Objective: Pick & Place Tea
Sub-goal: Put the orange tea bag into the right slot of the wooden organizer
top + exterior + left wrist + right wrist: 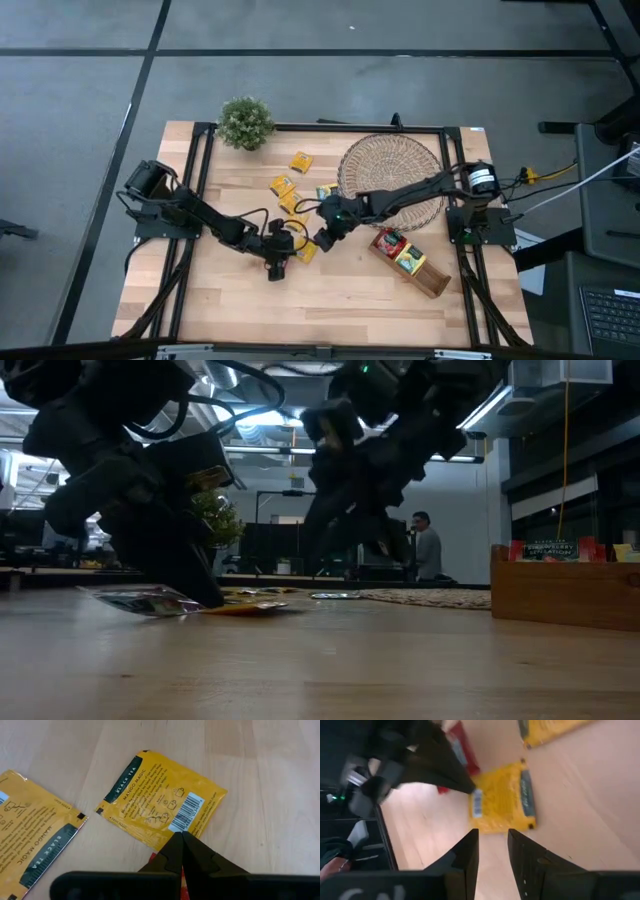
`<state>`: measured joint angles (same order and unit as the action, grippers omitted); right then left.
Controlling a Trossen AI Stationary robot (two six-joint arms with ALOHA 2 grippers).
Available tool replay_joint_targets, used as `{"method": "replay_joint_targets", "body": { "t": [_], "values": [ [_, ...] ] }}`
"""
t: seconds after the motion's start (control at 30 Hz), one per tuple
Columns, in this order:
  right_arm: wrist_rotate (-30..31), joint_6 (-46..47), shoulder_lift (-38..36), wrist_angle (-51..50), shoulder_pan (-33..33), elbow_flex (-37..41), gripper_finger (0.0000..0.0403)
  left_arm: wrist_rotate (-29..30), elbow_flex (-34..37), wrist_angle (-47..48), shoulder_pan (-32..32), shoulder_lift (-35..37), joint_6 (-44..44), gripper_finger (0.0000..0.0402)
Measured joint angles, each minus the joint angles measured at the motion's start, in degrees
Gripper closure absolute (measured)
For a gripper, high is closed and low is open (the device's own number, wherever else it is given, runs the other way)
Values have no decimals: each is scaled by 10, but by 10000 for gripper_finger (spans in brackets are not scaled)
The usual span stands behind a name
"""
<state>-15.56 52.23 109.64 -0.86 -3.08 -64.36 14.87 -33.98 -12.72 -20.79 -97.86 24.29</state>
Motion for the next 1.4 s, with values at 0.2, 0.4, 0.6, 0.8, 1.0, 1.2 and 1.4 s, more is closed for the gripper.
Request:
{"method": "replay_joint_targets", "body": {
  "t": [0.2,0.4,0.6,0.8,1.0,1.2,1.4],
  "values": [
    [-44,1,32,-17,18,0,299,5,1,-8,0,-1,0,400],
    [-62,-15,54,-12,34,0,299,20,1,-15,0,-2,0,400],
    [-91,-13,70,8,46,-1,299,27,1,-31,7,-2,3,400],
    [-110,5,87,43,50,-2,298,17,1,-39,19,-2,5,399],
    [-88,3,89,67,50,-2,298,15,1,-41,24,-2,-1,399],
    [-74,0,91,103,52,-1,298,10,1,-41,24,-2,-5,399],
    [-74,-9,92,119,53,-1,322,8,1,-40,24,-2,-6,400]
  ]
}}
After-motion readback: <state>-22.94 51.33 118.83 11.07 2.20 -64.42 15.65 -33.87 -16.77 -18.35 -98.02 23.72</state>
